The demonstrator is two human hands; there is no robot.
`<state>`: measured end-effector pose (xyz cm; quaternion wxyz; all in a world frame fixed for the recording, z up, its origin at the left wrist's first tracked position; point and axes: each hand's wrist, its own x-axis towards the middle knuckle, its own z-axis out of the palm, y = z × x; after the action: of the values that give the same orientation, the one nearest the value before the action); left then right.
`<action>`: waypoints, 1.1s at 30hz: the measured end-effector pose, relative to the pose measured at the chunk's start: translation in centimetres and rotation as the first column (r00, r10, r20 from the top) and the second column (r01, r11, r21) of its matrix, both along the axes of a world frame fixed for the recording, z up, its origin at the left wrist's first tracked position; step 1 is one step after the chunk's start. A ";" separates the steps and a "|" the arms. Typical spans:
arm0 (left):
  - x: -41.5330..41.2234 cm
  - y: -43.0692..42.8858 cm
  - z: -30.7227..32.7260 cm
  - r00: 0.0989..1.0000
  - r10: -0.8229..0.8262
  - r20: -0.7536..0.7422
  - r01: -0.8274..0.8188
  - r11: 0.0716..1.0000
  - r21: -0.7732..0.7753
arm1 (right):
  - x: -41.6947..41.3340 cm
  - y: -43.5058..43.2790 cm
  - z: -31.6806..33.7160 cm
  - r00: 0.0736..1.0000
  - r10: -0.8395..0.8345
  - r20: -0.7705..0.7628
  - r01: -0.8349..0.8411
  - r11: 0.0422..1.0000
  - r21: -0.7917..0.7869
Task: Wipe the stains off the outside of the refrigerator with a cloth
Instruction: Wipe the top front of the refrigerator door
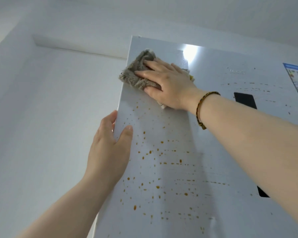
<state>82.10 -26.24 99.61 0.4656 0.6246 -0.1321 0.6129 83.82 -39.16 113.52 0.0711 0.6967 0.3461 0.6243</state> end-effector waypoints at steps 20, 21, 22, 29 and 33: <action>-0.2 -11.4 1.4 0.810 0.514 0.282 -0.586 0.729 0.355 | 3.2 -15.8 2.5 0.996 -0.013 -0.083 0.026 0.987 0.161; 0.0 -12.3 1.6 0.807 0.525 0.272 -0.591 0.712 0.380 | 3.6 -17.2 3.1 0.995 -0.015 -0.099 0.038 0.972 0.231; 0.3 -13.4 1.7 0.800 0.543 0.255 -0.599 0.700 0.390 | 4.1 -18.9 3.6 0.993 -0.017 -0.115 0.052 0.952 0.302; 1.8 -17.2 2.5 0.722 0.669 0.176 -0.671 0.614 0.416 | 5.4 -21.8 4.2 0.993 0.034 -0.110 0.022 0.884 0.467; 1.9 -18.4 3.2 0.691 0.708 0.148 -0.694 0.590 0.413 | 5.0 -20.1 2.2 0.997 0.082 -0.013 -0.081 0.993 0.081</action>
<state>83.99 -44.63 102.80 0.0362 0.7230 -0.0026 0.6899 88.87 -59.23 115.75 0.0144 0.6893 0.3494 0.6345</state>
